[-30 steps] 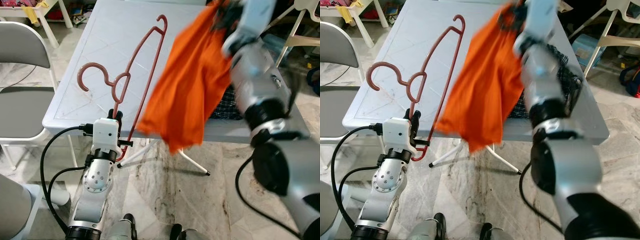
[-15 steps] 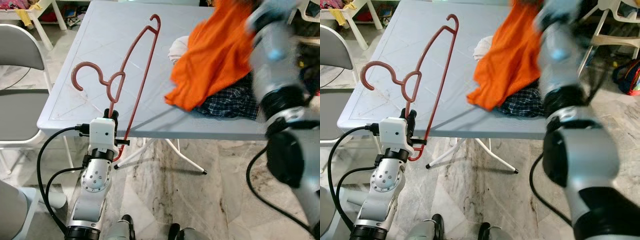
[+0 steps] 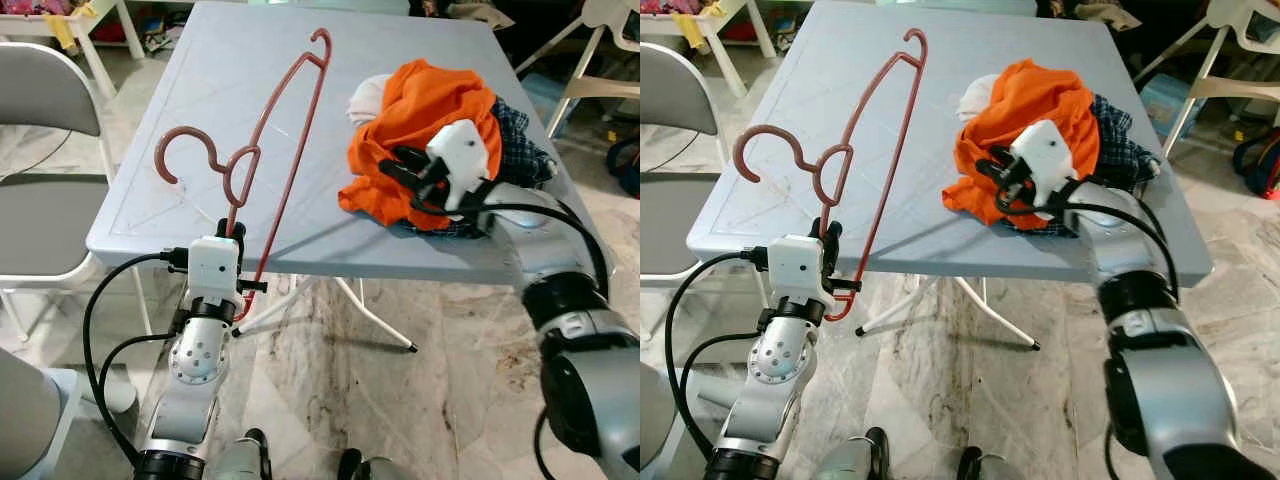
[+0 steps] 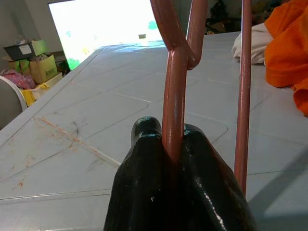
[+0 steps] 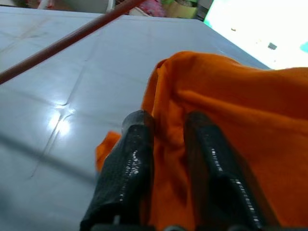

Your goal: Hang hanger

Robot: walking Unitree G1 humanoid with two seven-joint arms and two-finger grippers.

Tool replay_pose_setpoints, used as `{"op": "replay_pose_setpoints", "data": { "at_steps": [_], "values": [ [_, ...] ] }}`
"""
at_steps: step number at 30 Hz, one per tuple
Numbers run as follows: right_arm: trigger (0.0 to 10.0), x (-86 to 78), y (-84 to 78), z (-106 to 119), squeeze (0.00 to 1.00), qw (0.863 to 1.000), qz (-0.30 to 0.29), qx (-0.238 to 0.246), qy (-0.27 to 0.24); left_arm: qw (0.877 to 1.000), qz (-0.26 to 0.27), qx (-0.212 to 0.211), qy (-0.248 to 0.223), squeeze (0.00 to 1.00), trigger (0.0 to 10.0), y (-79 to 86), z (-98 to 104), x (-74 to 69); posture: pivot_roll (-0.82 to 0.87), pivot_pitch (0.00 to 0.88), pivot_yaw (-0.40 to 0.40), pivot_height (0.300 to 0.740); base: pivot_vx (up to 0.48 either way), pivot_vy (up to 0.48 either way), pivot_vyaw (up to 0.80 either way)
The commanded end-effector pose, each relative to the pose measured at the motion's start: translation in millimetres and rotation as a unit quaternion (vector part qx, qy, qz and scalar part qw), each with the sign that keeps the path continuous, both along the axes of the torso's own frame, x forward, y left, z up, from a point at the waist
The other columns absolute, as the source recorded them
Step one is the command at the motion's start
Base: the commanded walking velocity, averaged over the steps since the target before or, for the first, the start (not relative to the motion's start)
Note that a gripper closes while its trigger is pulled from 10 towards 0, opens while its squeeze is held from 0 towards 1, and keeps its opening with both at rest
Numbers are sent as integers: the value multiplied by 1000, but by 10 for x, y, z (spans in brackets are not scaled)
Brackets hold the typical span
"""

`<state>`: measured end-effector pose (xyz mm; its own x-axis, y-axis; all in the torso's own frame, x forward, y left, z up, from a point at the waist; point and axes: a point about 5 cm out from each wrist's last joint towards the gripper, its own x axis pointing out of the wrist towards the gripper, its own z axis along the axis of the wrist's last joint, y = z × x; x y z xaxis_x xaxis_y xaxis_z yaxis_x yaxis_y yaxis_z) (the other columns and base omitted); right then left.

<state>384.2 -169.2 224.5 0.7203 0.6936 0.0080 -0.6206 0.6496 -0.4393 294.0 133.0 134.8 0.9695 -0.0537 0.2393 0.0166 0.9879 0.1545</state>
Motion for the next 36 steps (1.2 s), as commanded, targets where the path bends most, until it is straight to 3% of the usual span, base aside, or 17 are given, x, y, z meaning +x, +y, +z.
{"op": "replay_pose_setpoints", "data": {
  "at_steps": [1, 6, 12, 13, 14, 16, 19, 21, 28, 29, 30, 31, 36],
  "values": [
    [10000, -64, -55, -13, 1000, 1000, 19, -10, 7, 1000, 1, 5, 25, 0, 10000, 4, -103, -6, 121, 177, -62, 740, 0, 0, 0],
    [10000, -285, -141, -140, 1000, 997, 68, -26, 40, 1000, -4, 6, 25, 0, 10000, -10, -103, 10, 110, 174, -56, 740, 0, 0, 0],
    [10000, -362, -266, -159, 1000, 1000, 12, 11, 22, 1000, -13, 13, 21, 0, 10000, -25, -95, 17, 103, 173, -53, 740, 0, 0, 0],
    [10000, -390, -261, -190, 1000, 999, -13, 45, 15, 999, -10, 16, 29, 0, 10000, -16, -127, 18, 88, 179, -47, 740, 0, 0, 0],
    [10000, -390, -261, -190, 1000, 999, -13, 45, 15, 999, -10, 16, 29, 0, 10000, -16, -127, 18, 88, 179, -47, 740, 0, 0, 0],
    [10000, -448, -250, -244, 1000, 984, -99, 145, -2, 999, -13, 31, 36, 0, 10000, -2, -180, 6, 68, 191, -35, 740, 0, 0, 0],
    [10000, -477, -248, -286, 1000, 975, -138, 176, -14, 998, -13, 40, 37, 0, 10000, -7, -197, 4, 64, 196, -30, 740, 0, 0, 0],
    [10000, -541, -261, -363, 1000, 954, -194, 226, -21, 998, -13, 46, 41, 0, 10000, -11, -223, -1, 50, 204, -17, 740, 0, 0, 0],
    [10000, -681, -218, -474, 1000, 925, -271, 265, -27, 996, 4, 83, 26, 0, 10000, 77, -191, 21, 35, 206, -9, 740, 0, 0, 0],
    [10000, -671, -194, -484, 400, 917, -282, 282, -21, 996, 10, 89, 13, 0, 10000, 87, -144, 52, 49, 198, -12, 740, 0, 0, 0],
    [10000, -666, -184, -485, 400, 915, -284, 286, -19, 996, 12, 88, 11, 0, 10000, 92, -133, 61, 49, 198, -12, 740, 0, 0, 0],
    [10000, -656, -167, -511, 0, 916, -285, 281, -17, 996, 14, 93, 5, 0, 10000, 85, -115, 74, 61, 190, -11, 740, 0, 0, 0],
    [10000, -589, -5, -511, 0, 926, -266, 269, -11, 995, 34, 92, -18, 0, 10000, 92, 53, 144, 91, 183, -19, 740, 0, 0, 0]
  ]
}}
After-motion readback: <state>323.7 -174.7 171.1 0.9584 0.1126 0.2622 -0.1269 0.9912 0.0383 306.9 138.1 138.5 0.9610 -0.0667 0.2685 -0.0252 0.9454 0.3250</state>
